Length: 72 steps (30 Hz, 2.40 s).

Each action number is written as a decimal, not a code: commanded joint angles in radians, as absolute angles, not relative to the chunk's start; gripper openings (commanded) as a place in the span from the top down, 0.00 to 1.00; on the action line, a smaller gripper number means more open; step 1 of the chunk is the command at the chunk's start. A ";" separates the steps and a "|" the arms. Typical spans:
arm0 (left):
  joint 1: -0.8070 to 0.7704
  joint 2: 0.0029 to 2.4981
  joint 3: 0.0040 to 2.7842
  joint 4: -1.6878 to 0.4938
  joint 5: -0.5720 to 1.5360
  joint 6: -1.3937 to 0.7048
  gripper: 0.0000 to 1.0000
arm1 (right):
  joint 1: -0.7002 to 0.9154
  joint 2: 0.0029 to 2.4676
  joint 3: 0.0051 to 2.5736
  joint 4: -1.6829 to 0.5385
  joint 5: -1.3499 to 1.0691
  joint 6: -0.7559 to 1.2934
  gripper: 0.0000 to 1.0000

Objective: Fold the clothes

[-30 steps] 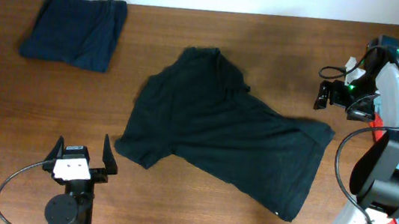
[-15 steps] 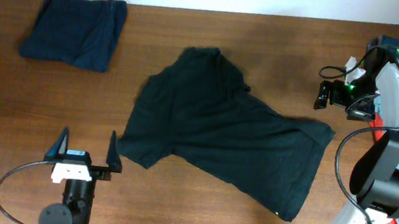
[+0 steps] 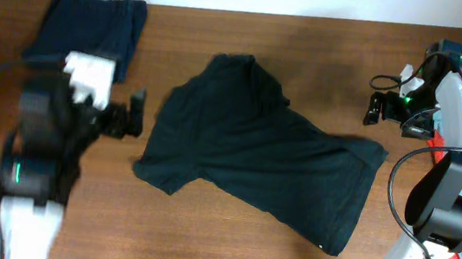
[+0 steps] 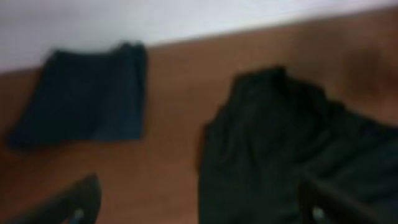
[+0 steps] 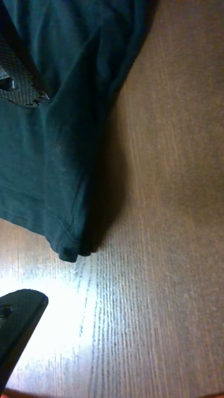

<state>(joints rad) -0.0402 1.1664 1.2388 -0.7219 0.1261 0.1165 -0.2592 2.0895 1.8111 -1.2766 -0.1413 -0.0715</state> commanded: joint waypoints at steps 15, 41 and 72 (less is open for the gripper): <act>-0.125 1.935 1.547 -0.830 0.161 0.136 0.87 | -0.257 2.065 1.827 -1.276 -0.146 -0.071 0.02; -0.130 2.181 1.542 -0.924 -0.049 -0.038 0.95 | -0.257 2.065 1.827 -1.276 -0.146 -0.071 0.01; -0.286 1.963 1.546 -1.280 -0.106 -0.298 0.99 | -0.257 2.065 1.827 -1.276 -0.146 -0.071 0.01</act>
